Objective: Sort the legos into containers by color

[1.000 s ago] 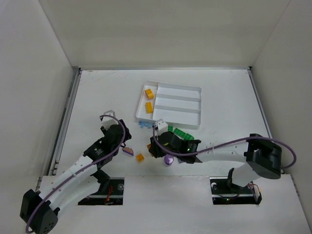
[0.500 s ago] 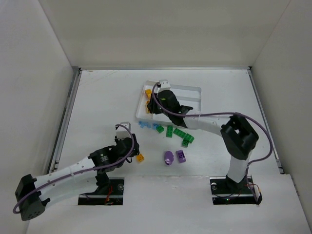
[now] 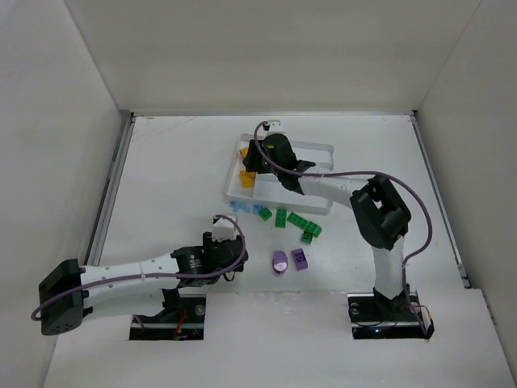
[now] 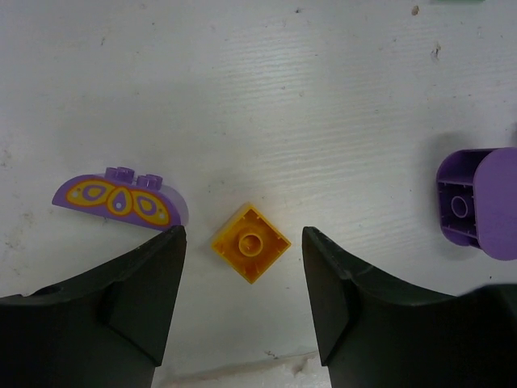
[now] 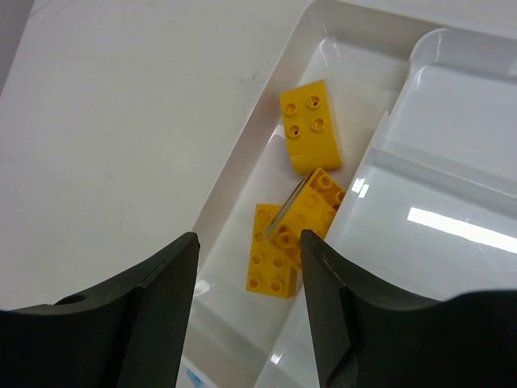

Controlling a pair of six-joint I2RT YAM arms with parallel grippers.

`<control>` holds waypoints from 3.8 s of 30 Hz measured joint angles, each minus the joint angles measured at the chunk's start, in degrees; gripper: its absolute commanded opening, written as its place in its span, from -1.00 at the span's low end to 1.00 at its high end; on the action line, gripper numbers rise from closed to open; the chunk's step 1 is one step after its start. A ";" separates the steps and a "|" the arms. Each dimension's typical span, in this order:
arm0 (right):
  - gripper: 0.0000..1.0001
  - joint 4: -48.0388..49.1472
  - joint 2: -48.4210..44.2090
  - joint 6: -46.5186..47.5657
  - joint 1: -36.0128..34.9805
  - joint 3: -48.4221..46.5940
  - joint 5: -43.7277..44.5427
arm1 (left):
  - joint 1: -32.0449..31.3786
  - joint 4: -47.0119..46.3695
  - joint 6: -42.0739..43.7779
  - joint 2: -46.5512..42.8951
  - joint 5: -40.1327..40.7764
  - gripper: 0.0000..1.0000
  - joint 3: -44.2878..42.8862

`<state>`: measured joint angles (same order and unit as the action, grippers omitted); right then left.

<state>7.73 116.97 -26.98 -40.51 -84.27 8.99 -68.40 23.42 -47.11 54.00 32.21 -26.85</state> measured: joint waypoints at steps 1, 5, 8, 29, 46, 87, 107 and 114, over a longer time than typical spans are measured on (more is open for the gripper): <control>0.18 0.17 -0.76 0.02 0.04 0.66 -0.11 | -0.13 0.11 -0.33 0.15 0.02 0.17 -0.02; 0.17 1.18 -7.04 0.04 0.33 7.30 -0.55 | -0.20 0.39 -1.18 1.25 0.02 0.21 -0.26; 0.17 2.56 -13.33 0.22 0.35 14.23 -0.52 | -0.28 0.44 -1.64 2.67 0.00 0.22 -0.42; 0.17 4.66 -32.85 0.83 0.74 34.99 1.01 | -1.88 -4.87 -1.38 15.30 0.24 -0.49 -1.88; -0.02 5.05 -50.05 -3.10 -3.43 53.35 5.35 | 27.63 -26.10 14.32 18.80 -2.16 -0.52 -17.84; -0.25 -10.23 -36.26 -9.46 -28.63 48.41 9.75 | 14.12 -6.14 11.82 2.14 3.50 0.34 -9.70; -0.21 -1.31 -8.79 2.58 7.04 9.49 7.82 | 3.54 9.44 -8.28 10.38 14.34 0.62 -7.17; -0.16 -2.29 2.29 2.97 9.44 -2.54 6.82 | 4.00 9.42 -9.38 10.36 14.49 0.64 -6.47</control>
<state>5.43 119.26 -24.01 -31.07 -86.80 15.81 -64.40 32.84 -56.49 64.36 46.70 -33.32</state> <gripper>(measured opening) 0.605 0.819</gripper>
